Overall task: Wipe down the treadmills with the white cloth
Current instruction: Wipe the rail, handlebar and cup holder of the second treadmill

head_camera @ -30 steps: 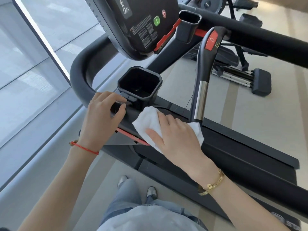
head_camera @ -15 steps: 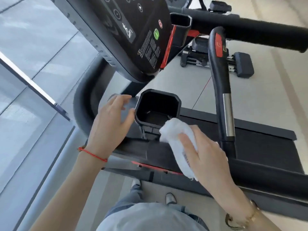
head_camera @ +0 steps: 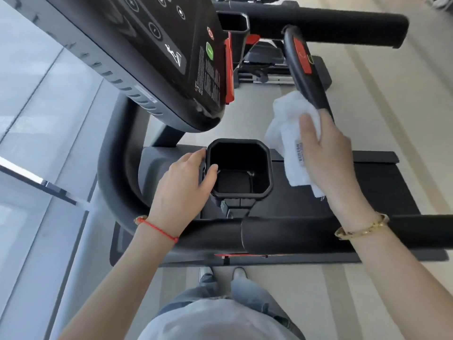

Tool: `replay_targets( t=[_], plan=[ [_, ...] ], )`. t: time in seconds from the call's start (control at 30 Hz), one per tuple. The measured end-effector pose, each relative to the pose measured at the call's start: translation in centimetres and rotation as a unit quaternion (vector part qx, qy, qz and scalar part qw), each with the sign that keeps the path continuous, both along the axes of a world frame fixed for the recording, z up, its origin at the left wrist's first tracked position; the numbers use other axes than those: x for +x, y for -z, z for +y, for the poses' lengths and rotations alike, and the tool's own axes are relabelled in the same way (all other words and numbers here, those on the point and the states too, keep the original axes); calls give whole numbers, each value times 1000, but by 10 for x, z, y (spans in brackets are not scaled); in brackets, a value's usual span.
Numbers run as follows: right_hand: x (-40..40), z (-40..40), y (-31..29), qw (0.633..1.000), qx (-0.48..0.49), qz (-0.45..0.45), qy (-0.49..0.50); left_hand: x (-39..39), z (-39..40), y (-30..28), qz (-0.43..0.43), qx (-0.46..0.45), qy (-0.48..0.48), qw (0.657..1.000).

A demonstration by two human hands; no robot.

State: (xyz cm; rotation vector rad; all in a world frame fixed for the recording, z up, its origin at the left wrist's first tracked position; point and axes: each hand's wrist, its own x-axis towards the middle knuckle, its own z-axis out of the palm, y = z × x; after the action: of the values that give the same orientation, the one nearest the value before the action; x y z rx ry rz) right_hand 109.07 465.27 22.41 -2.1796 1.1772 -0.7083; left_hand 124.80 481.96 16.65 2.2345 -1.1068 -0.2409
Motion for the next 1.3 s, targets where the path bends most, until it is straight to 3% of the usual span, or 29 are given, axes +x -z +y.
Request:
replay_targets(
  t=[0.1,0.27,0.43,0.53,0.73,0.93,1.17,1.3],
  plan=[
    [11,10,21,991,34,106,-73,0,-4,2,-3,-8,-9,1000],
    [17,11,41,968,103,155,-170,-3,-7,7,7,-20,-16,1000],
    [53,-18,31,920,27,248,-303,-3,-8,9,0,-33,-30,999],
    [71,-24,29,888,-10,257,-381,-4,-8,8,7,-31,-39,999],
    [50,-36,37,897,6,229,-379,-4,-10,8,21,-32,-52,998],
    [91,-28,30,859,-55,258,-439,-3,-9,9,11,-29,-37,999],
    [52,-49,39,903,46,218,-367,-4,-9,7,6,-38,-38,999],
    [79,-38,32,877,-21,254,-407,-3,-9,7,7,-40,-32,999]
  ],
)
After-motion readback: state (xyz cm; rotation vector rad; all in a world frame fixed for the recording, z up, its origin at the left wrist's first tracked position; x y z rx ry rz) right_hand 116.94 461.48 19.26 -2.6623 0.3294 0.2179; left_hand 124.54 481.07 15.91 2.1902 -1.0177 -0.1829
